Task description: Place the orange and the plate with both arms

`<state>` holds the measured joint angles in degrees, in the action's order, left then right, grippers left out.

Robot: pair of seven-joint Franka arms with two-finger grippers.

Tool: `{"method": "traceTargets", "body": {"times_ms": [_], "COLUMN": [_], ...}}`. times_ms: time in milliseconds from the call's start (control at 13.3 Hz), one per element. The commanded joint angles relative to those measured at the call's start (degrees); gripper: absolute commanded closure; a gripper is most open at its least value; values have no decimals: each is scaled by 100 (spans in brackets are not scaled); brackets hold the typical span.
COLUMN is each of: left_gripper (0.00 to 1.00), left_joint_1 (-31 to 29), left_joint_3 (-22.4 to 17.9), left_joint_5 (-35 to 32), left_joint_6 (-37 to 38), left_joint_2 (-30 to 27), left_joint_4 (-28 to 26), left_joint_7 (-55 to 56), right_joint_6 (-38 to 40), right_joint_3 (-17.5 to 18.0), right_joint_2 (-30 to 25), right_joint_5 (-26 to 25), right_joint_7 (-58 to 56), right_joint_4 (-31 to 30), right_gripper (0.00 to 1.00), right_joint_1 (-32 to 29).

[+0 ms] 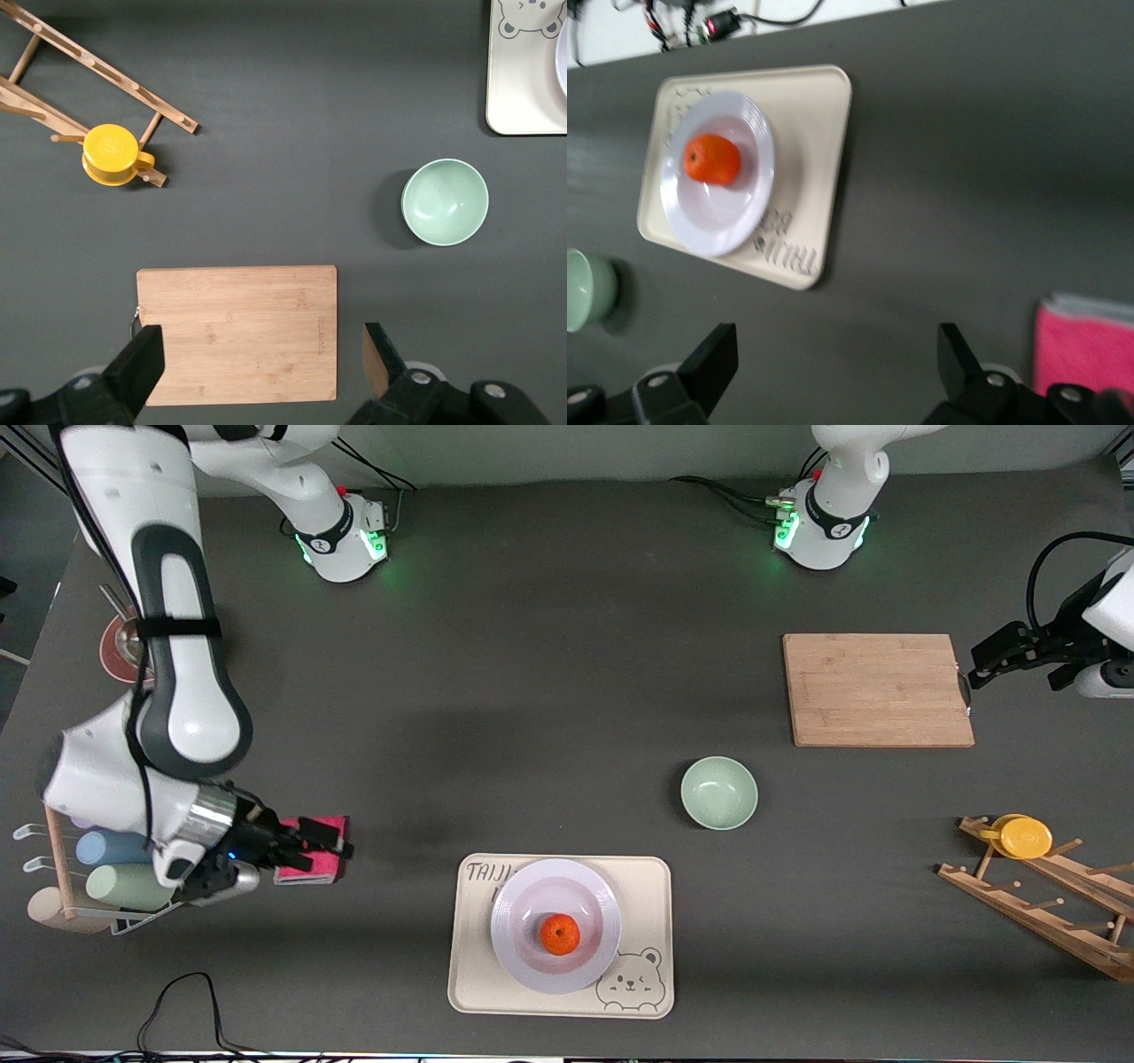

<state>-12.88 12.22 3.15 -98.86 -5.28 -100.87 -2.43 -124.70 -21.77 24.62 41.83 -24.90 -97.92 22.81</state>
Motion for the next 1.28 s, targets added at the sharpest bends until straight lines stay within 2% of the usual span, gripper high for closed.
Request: {"method": "traceTargets", "body": {"times_ms": [0, 226, 302, 377, 603, 1056, 1206], "left_gripper": [0, 0, 0, 0, 0, 0, 0], "left_joint_1": [31, -31, -39, -39, -39, -31, -31], "left_joint_3": [-10, -18, -27, -27, -27, -45, -45], "left_joint_5": [63, 54, 63, 63, 63, 63, 63], "left_joint_6": [-81, -2, 24, 33, 51, 42, 33], "left_joint_2": [-26, -26, -43, -43, -52, -52, -43], "left_joint_4": [-29, -29, -29, -38, -38, -38, -38], "left_joint_7": [-100, -100, -100, -100, -100, -100, -100], "right_joint_6": [76, 1067, 1323, 1569, 2246, 3116, 3197], "right_joint_3": [-143, -108, -117, -125, -152, -415, -450], "right_joint_2": [-1132, -1792, -1977, -2048, -1944, -1952, -1935], "right_joint_5": [-1461, -3403, -3914, -4137, -4209, -4165, -4165], "right_joint_7": [799, 2441, 2664, 2710, 2614, 2262, 2315], "right_joint_4": [-886, -702, -658, -553, 114, 458, 642], "right_gripper": [0, 0, 0, 0, 0, 0, 0], "right_joint_1": [215, 363, 565, 584, 523, 426, 391]}}
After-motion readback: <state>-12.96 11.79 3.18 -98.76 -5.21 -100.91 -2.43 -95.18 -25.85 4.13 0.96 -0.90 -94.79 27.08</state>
